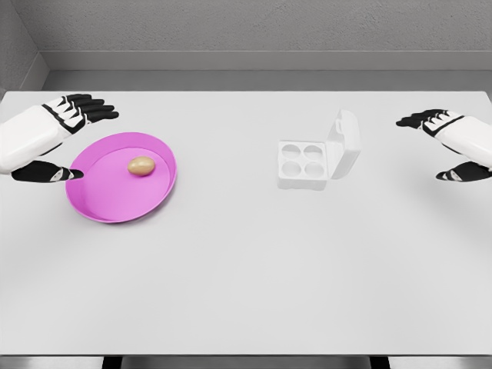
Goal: Pack egg into the box and close the box lid
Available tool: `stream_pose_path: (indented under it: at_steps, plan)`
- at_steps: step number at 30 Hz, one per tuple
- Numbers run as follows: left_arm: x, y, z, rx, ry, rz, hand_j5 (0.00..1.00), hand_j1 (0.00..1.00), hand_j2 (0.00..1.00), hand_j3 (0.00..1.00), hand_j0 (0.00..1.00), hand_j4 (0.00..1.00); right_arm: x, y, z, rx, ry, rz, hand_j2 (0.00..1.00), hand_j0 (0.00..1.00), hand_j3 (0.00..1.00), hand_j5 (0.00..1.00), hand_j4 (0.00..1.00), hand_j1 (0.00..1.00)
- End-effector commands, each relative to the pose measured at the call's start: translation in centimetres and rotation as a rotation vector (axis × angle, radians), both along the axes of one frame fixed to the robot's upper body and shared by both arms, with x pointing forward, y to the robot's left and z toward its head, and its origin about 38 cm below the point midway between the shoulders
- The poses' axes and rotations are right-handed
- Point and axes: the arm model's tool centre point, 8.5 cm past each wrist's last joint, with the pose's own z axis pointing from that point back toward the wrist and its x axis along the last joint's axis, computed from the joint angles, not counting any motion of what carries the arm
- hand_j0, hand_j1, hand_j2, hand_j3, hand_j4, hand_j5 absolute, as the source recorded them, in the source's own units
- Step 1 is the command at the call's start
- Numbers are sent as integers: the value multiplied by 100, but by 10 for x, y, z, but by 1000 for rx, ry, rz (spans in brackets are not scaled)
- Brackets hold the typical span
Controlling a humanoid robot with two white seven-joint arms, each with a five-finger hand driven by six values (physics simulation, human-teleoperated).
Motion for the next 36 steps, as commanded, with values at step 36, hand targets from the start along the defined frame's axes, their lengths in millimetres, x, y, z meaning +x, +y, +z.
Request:
stream_pose_path:
  at_steps: [36]
  plan:
    - [33,-49,-5,-58,626,21,98,98,98,98,98,98,32,22,-42,19,72,-45,100,100,100,100,100,100]
